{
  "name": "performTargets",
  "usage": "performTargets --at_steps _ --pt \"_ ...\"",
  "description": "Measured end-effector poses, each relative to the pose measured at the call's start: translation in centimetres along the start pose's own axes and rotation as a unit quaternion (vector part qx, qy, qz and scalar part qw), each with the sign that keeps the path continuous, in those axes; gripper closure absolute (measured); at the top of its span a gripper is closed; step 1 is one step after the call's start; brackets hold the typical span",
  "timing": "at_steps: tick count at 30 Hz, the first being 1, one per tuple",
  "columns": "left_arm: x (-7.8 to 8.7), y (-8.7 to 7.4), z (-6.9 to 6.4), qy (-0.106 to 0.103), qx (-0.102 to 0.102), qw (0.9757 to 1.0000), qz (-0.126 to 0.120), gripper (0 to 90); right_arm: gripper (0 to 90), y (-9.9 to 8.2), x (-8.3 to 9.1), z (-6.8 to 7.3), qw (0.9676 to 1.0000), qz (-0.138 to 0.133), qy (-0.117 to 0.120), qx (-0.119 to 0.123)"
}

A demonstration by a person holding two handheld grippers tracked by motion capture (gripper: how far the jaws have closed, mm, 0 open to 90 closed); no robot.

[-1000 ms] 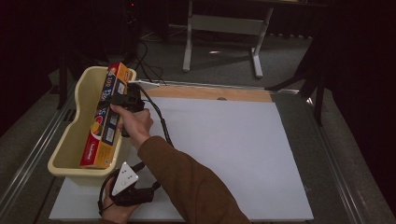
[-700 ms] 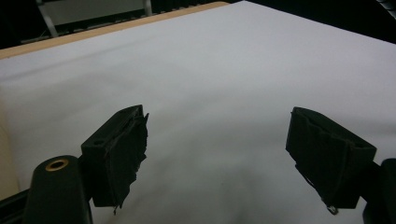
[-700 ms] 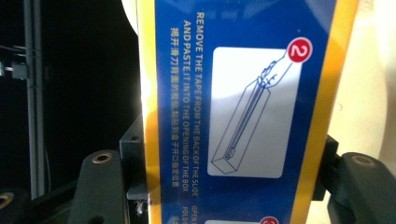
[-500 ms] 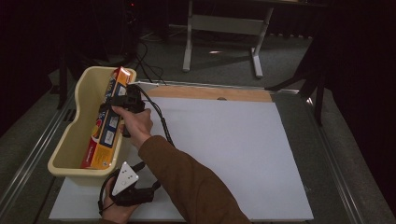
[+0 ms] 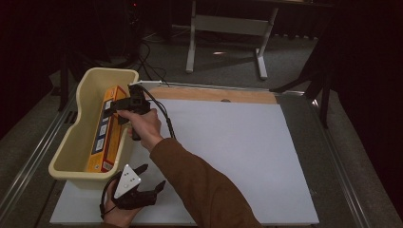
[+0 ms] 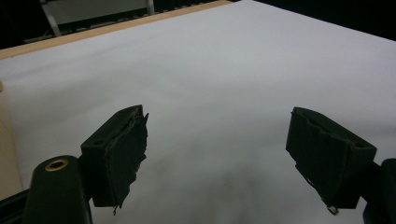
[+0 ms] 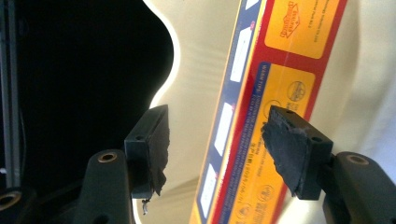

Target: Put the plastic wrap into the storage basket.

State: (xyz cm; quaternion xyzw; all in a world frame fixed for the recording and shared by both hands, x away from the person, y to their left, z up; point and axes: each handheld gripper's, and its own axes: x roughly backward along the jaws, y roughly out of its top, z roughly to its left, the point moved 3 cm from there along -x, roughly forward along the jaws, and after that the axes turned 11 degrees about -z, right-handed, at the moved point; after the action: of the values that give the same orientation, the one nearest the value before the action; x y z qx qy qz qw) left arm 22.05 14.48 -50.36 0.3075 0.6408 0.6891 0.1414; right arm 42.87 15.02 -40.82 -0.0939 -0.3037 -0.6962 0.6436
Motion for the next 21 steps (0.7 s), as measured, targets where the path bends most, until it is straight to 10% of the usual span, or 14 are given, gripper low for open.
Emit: performTargets --at_steps 11,18,21 --pt "0.0 0.0 0.0 0.001 0.001 1.0 0.0 20.3 43.5 -0.1 2.2 -0.4 0.993 -0.002 -0.028 0.115" --pt "0.0 0.0 -0.1 0.002 -0.001 1.0 0.0 20.2 44.3 -0.8 4.7 -1.0 0.9727 -0.02 -0.072 0.22" --pt "-0.1 0.0 -0.2 0.002 -0.004 1.0 0.0 20.2 44.2 -1.2 6.7 -2.0 0.9591 -0.042 -0.092 0.264"
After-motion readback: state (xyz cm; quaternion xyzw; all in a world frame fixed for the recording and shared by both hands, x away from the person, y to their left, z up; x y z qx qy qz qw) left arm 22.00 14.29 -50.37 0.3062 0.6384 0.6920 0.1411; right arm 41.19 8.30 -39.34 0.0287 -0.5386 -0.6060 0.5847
